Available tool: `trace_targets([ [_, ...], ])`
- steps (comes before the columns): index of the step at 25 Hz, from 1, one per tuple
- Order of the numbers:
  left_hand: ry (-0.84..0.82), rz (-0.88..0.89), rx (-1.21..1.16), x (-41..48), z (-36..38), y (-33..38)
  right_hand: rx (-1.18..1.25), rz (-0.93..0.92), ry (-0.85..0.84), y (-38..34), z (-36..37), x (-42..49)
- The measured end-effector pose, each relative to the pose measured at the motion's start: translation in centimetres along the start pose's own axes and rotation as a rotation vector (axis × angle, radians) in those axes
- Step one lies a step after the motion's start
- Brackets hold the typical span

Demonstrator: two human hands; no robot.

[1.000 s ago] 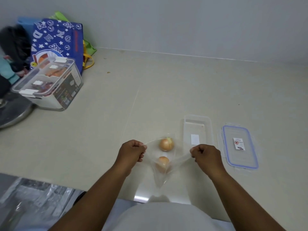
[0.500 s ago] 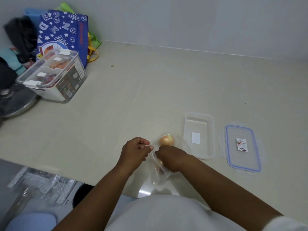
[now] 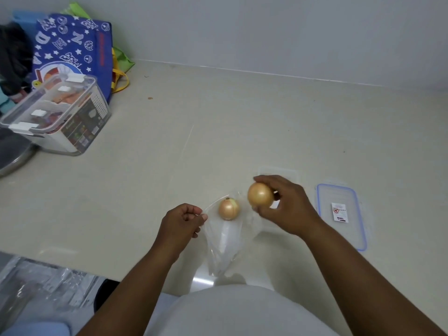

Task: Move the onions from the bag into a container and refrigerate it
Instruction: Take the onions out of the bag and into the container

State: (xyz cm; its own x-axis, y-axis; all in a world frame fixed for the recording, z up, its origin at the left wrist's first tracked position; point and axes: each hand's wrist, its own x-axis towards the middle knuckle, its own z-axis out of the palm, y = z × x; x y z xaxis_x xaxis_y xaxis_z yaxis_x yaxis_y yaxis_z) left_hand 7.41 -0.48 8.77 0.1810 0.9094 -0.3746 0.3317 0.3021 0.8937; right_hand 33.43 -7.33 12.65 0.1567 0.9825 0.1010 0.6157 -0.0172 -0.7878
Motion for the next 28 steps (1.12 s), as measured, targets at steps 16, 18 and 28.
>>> trace_targets([
  [16,-0.028,0.007,-0.013,-0.4,0.3,0.2,-0.438,0.186,-0.043,4.1,1.8,-0.3],
  [18,-0.027,0.004,-0.011,-0.5,0.2,0.2,-0.267,-0.106,0.197,0.9,2.0,-0.8],
  [28,-0.036,0.045,0.048,-0.6,0.6,0.3,-0.734,-0.005,-0.413,-1.2,10.2,1.6],
])
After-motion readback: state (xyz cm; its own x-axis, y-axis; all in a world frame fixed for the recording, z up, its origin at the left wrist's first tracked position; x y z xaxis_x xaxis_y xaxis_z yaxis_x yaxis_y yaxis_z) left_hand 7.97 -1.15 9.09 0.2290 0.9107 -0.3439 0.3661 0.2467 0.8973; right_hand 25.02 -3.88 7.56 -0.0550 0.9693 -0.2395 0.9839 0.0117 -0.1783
